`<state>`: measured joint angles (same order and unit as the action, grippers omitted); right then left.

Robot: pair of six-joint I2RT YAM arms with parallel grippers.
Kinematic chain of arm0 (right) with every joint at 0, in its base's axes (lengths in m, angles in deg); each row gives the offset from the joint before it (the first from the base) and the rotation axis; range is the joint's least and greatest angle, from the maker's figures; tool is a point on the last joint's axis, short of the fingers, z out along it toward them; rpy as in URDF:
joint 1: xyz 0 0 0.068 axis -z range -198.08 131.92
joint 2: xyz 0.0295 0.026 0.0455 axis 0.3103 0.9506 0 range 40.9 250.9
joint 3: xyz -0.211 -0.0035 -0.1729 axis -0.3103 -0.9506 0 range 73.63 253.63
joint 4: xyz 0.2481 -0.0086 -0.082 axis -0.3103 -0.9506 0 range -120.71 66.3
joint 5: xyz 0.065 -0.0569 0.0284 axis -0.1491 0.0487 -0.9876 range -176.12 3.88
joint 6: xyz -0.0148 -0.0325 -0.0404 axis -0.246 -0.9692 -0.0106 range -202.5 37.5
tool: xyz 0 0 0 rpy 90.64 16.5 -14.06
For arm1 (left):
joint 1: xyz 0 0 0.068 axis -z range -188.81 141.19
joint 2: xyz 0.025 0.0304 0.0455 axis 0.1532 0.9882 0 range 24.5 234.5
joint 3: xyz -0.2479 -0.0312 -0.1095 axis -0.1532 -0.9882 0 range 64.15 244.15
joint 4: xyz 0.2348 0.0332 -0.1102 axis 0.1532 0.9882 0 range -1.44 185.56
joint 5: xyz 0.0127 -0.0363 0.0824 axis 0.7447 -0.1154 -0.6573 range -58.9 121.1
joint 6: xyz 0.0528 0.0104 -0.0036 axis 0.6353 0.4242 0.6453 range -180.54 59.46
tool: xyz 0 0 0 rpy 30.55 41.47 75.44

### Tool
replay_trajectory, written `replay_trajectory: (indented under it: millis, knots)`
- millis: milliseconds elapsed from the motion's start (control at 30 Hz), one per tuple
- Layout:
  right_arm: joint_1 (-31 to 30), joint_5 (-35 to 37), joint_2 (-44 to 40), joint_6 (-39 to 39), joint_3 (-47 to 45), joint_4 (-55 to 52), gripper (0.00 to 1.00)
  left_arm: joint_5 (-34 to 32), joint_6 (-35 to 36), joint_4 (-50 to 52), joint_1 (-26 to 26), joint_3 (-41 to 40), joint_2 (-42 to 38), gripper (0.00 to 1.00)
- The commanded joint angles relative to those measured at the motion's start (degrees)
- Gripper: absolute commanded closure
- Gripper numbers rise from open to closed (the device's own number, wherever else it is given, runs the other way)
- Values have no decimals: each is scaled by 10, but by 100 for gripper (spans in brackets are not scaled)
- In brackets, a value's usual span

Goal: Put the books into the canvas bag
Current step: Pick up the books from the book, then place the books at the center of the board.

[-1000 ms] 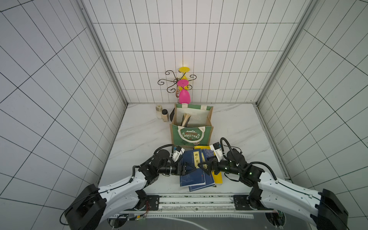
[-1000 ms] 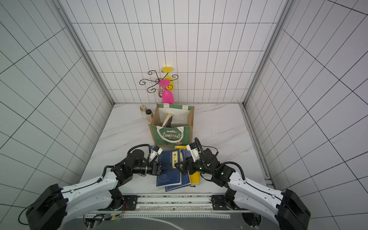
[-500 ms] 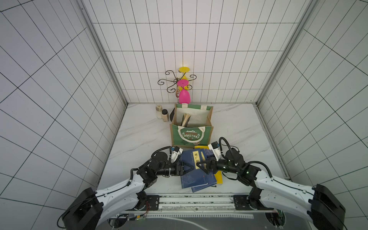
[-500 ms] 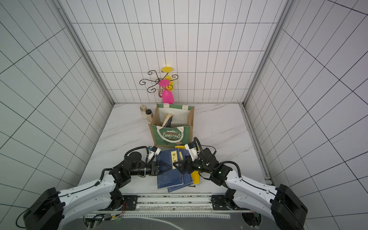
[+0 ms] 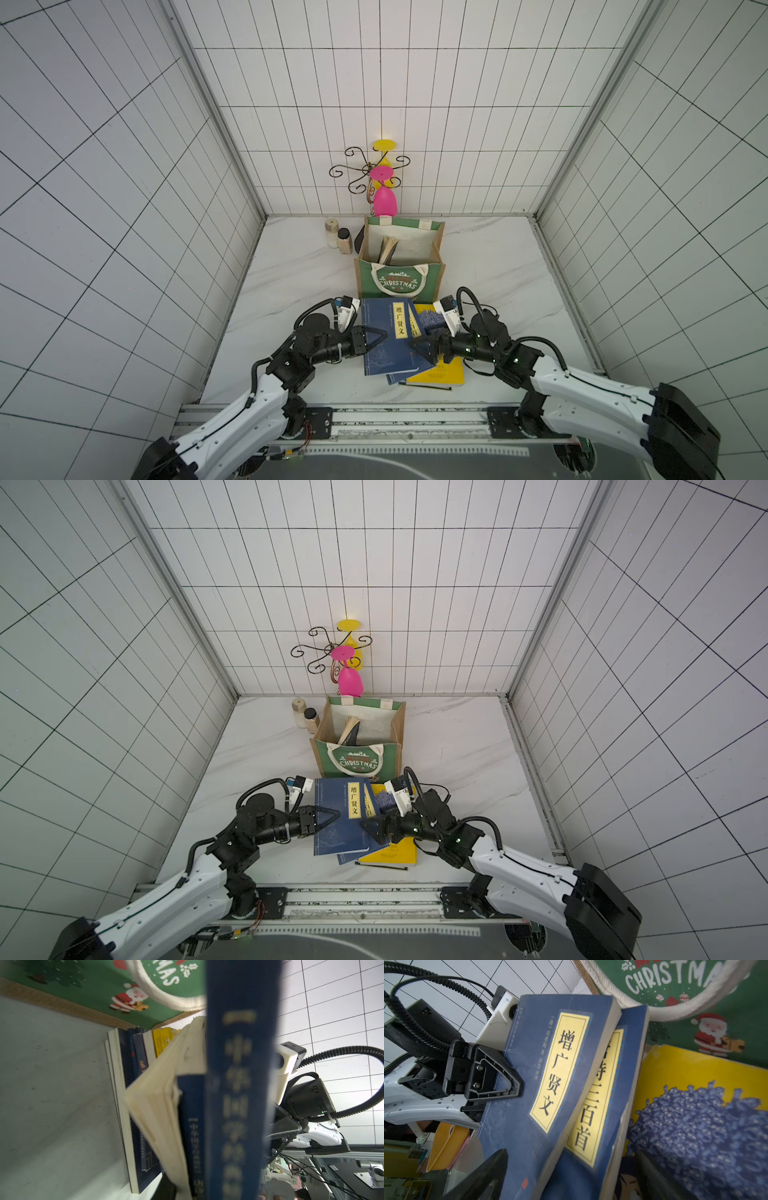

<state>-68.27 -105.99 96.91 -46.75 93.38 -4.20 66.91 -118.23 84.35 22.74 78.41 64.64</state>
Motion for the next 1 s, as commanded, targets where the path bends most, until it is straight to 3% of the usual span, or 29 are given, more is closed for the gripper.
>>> replay_trajectory:
  millis: [0,133,233,467,733,767,867,967]
  knots:
    - [-7,-7,26,14,-27,-83,4,-19,53,82,-24,2,-26,100]
    - [-3,21,10,13,-24,-108,3,-74,101,241,-50,12,-52,100]
    - [11,31,-20,8,-20,-133,2,-156,111,339,-54,13,-71,100]
    - [45,53,-89,-23,-3,-227,2,-283,29,349,-57,-39,-93,100]
    - [68,79,-163,-28,5,-304,1,-358,36,400,-57,-18,-10,100]
    - [70,82,-167,-30,6,-311,1,-357,37,399,-58,-14,-3,97]
    - [77,89,-174,-31,10,-325,1,-338,46,393,-57,-2,5,54]
    - [81,96,-178,-31,13,-333,1,-354,47,422,-57,21,-8,24]
